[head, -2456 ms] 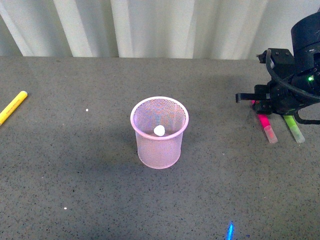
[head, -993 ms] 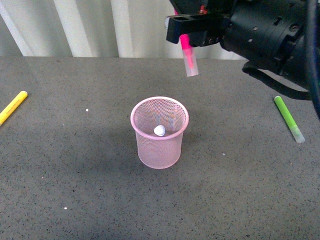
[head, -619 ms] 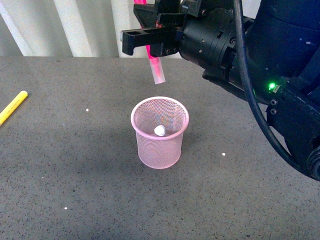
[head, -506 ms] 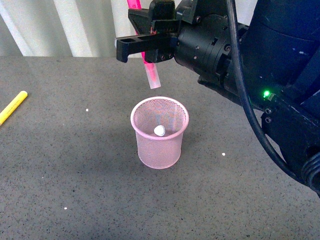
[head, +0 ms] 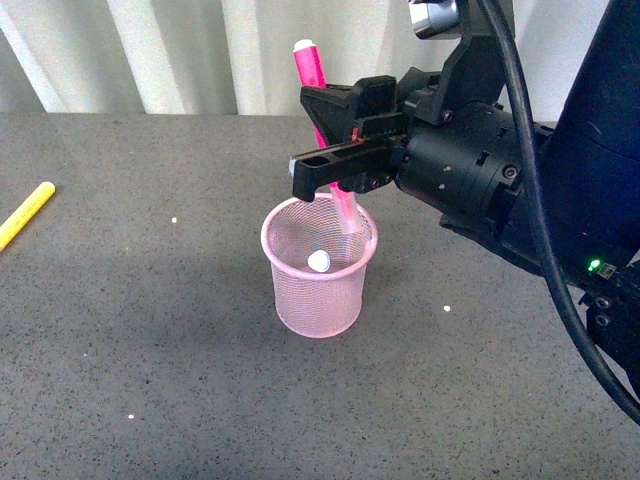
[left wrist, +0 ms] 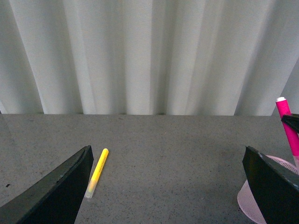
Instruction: Insert purple and pink pens into pink cup
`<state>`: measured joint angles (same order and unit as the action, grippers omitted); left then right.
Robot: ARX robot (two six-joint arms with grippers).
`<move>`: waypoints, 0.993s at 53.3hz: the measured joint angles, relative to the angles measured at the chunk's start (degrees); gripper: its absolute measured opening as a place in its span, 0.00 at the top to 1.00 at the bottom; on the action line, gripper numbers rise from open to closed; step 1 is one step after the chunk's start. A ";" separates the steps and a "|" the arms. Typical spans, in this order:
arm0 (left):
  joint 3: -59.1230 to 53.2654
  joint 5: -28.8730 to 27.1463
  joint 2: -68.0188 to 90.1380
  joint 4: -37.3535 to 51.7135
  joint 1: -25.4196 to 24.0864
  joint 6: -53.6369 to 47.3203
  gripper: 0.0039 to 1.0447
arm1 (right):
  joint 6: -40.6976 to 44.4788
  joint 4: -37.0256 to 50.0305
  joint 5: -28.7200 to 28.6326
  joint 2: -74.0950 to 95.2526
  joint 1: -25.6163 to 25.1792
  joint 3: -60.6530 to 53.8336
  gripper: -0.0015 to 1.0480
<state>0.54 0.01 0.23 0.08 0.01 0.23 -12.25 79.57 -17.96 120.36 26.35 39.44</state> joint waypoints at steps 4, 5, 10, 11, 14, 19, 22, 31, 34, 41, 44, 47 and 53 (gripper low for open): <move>0.00 0.00 0.00 0.00 0.00 0.00 0.06 | 0.07 0.00 -0.02 0.09 -0.39 -0.26 0.89; 0.00 0.00 0.00 0.00 0.00 0.00 0.06 | 0.09 0.00 -0.02 0.09 -0.46 -0.26 0.89; 0.00 0.00 0.00 0.00 0.00 0.00 0.06 | 0.22 0.00 0.00 0.31 -0.81 -0.26 0.89; 0.00 0.00 0.00 0.00 0.00 0.00 0.06 | 0.22 0.00 0.00 0.37 -0.85 -0.26 0.89; 0.00 0.00 0.00 0.00 0.00 0.00 0.06 | 0.39 0.02 0.00 0.59 -1.03 -0.26 0.85; 0.00 0.00 0.00 0.00 0.00 0.00 0.06 | 0.42 0.04 0.00 1.07 -1.20 -0.26 0.68; 0.00 0.00 0.00 0.00 0.00 0.00 0.06 | 0.42 0.04 0.00 1.25 -1.27 -0.26 0.55; 0.00 0.00 0.00 0.00 0.00 0.00 0.06 | 0.42 0.04 -0.02 1.27 -1.49 -0.26 0.25; 0.00 0.00 0.00 0.00 0.00 0.00 0.06 | 0.42 0.04 0.00 1.27 -1.55 -0.26 0.16; 0.00 0.00 0.00 0.00 0.00 0.00 0.06 | 0.42 0.07 0.00 1.27 -1.70 -0.26 0.06; 0.00 0.00 0.00 0.00 0.00 0.00 0.06 | 0.44 0.07 0.00 1.27 -1.77 -0.26 0.07; 0.00 0.00 0.00 0.00 0.00 0.00 0.06 | 0.44 0.07 0.00 1.27 -1.84 -0.24 0.06; 0.00 0.00 0.00 0.00 0.00 0.00 0.06 | 0.42 0.07 0.04 1.27 -2.32 -0.26 0.07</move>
<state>0.54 0.01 0.23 0.08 0.01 0.23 -11.84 79.64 -17.91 121.62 24.03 39.18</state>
